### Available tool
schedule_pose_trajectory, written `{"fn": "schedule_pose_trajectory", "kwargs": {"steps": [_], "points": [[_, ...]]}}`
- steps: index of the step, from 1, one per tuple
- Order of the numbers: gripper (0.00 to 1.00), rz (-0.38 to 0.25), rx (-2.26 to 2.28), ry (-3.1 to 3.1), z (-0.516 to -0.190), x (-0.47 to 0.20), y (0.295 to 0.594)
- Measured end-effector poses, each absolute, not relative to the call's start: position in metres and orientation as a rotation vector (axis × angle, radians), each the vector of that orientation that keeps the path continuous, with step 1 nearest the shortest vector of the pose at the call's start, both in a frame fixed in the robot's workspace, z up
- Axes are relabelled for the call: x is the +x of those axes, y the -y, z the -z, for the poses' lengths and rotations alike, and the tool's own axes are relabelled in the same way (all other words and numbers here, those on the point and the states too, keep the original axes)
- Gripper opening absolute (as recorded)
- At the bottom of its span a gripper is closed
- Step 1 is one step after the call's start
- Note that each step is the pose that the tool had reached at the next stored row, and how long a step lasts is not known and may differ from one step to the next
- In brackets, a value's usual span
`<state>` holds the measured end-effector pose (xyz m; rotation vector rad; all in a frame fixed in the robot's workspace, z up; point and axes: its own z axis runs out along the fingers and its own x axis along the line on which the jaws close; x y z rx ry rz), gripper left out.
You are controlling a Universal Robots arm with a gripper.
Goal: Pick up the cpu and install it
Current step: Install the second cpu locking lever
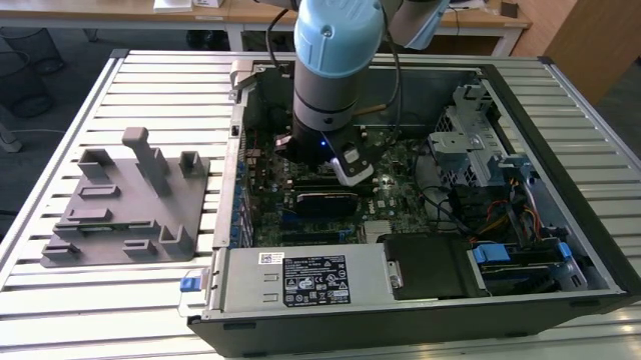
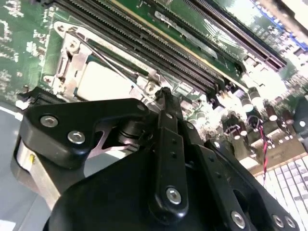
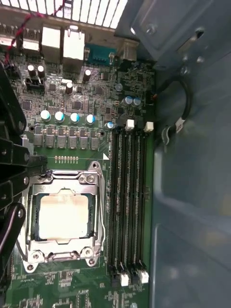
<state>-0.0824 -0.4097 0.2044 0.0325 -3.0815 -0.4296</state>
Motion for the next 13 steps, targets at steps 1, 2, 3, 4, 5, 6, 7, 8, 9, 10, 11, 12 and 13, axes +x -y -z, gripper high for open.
{"fn": "schedule_pose_trajectory", "kwargs": {"steps": [1,2,3,4,5,6,7,8,9,10,11,12,13], "points": [[0.11,0.430,0.033,3.081,-0.207,-0.082,0.410],[0.11,0.430,0.033,3.081,-0.209,-0.082,0.410],[0.11,0.430,0.033,3.081,-0.211,-0.082,0.410],[0.11,0.430,0.033,3.081,-0.212,-0.082,0.410],[0.11,0.430,0.033,3.081,-0.214,-0.082,0.410],[0.11,0.430,0.033,3.081,-0.216,-0.081,0.410],[0.11,0.430,0.032,3.081,-0.217,-0.081,0.410],[0.11,0.430,0.033,3.081,-0.218,-0.080,0.410],[0.11,0.430,0.032,3.081,-0.220,-0.080,0.410],[0.11,0.430,0.032,3.080,-0.220,-0.078,0.410],[0.11,0.430,0.032,3.080,-0.221,-0.077,0.409],[0.11,0.430,0.032,3.080,-0.221,-0.075,0.409],[0.11,0.430,0.032,3.079,-0.221,-0.072,0.409]]}}
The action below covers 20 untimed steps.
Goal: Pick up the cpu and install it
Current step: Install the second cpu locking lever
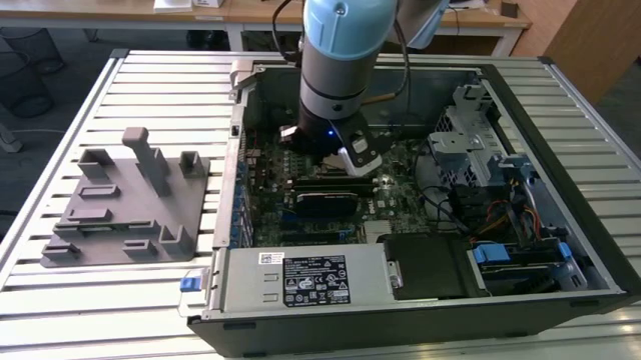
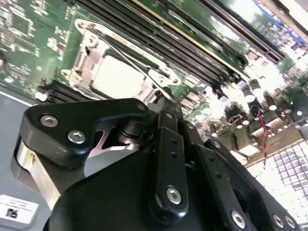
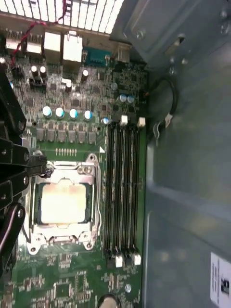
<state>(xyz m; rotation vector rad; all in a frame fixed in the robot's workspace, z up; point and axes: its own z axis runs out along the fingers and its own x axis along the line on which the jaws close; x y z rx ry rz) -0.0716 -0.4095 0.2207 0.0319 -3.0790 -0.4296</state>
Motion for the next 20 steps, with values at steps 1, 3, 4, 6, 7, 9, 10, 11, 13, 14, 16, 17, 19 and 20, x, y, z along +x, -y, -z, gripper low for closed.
{"fn": "schedule_pose_trajectory", "kwargs": {"steps": [1,3,4,6,7,9,10,11,13,14,16,17,19,20], "points": [[0.11,0.430,0.032,3.078,-0.221,-0.068,0.409],[0.11,0.431,0.032,3.077,-0.221,-0.062,0.409],[0.11,0.431,0.032,3.077,-0.221,-0.059,0.409],[0.11,0.434,0.032,3.076,-0.222,-0.057,0.409],[0.11,0.435,0.032,3.076,-0.224,-0.057,0.409],[0.11,0.435,0.031,3.075,-0.230,-0.057,0.409],[0.11,0.435,0.031,3.075,-0.234,-0.056,0.409],[0.11,0.435,0.031,3.074,-0.236,-0.056,0.409],[0.11,0.434,0.031,3.071,-0.237,-0.055,0.410],[0.11,0.434,0.030,3.069,-0.237,-0.055,0.411],[0.11,0.433,0.030,3.067,-0.237,-0.054,0.415],[0.11,0.433,0.029,3.067,-0.237,-0.054,0.417],[0.11,0.433,0.029,3.065,-0.237,-0.054,0.421],[0.11,0.433,0.029,3.065,-0.237,-0.054,0.422]]}}
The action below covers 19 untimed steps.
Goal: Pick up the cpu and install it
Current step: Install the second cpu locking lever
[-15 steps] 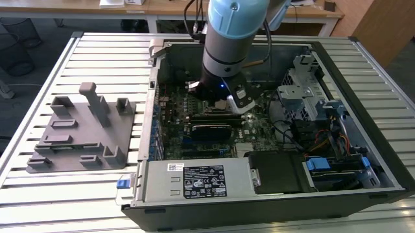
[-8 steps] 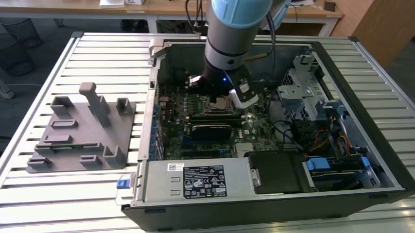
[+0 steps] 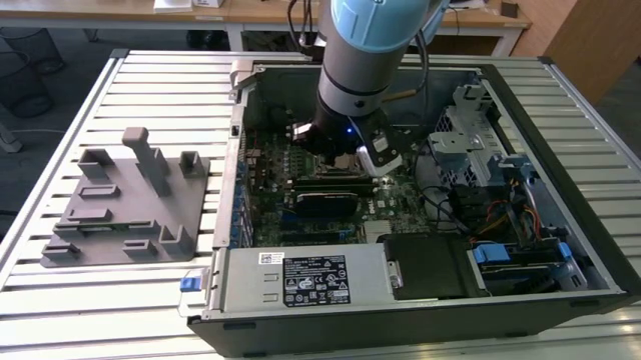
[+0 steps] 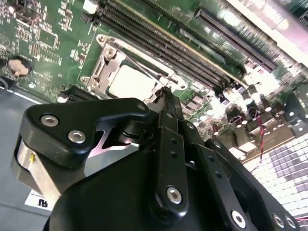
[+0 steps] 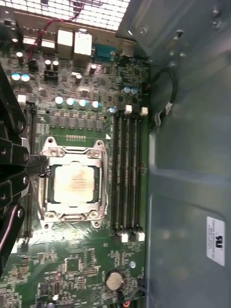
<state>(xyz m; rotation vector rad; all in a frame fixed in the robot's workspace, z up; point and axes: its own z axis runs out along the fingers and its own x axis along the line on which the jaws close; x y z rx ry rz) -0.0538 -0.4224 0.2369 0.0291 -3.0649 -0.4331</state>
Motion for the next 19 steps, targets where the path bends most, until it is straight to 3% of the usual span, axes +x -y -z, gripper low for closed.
{"fn": "schedule_pose_trajectory", "kwargs": {"steps": [19], "points": [[0.11,0.435,0.029,3.063,-0.213,-0.063,0.429]]}}
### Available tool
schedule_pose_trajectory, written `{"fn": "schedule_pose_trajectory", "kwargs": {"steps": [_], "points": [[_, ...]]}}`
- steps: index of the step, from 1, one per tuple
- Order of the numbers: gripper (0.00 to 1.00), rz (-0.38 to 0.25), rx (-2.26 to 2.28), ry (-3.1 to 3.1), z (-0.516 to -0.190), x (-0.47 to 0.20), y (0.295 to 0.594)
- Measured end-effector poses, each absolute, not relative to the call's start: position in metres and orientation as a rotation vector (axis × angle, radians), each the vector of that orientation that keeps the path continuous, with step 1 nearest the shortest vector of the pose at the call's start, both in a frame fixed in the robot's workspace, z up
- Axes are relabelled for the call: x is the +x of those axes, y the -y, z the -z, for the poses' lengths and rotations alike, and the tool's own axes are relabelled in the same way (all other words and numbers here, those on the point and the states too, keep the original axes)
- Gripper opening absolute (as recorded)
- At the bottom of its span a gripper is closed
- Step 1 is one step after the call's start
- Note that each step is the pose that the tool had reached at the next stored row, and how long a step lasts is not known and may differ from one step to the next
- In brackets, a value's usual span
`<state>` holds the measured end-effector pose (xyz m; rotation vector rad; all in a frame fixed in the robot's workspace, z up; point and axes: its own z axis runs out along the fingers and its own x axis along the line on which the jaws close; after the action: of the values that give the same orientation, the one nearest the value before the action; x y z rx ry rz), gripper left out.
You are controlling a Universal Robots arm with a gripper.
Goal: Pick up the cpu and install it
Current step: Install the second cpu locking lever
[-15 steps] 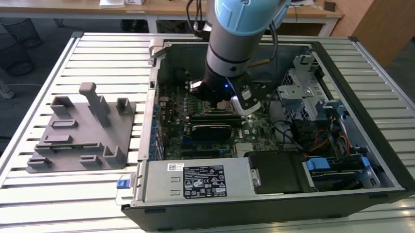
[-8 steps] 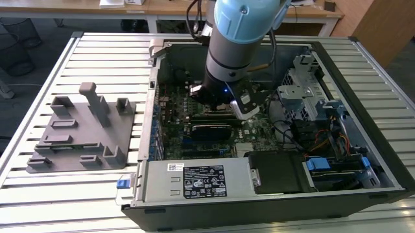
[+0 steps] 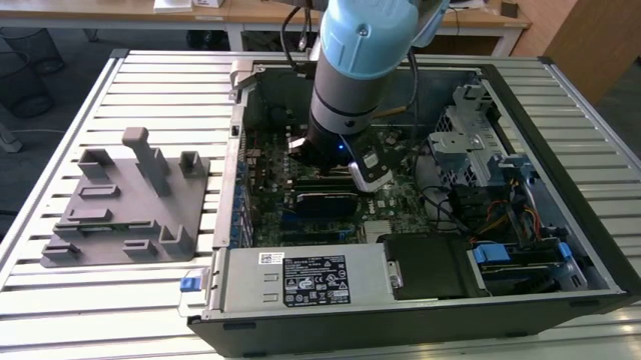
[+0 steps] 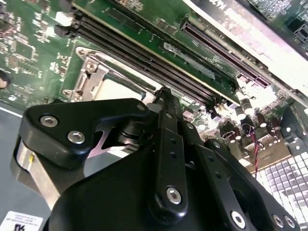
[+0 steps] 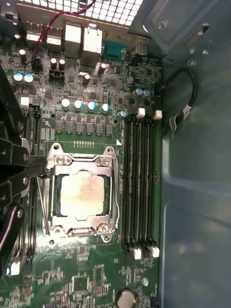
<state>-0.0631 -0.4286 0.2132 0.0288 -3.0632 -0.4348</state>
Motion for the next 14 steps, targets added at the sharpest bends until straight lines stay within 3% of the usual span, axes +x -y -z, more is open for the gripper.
{"fn": "schedule_pose_trajectory", "kwargs": {"steps": [14], "points": [[0.11,0.464,0.029,3.059,-0.199,-0.069,0.434]]}}
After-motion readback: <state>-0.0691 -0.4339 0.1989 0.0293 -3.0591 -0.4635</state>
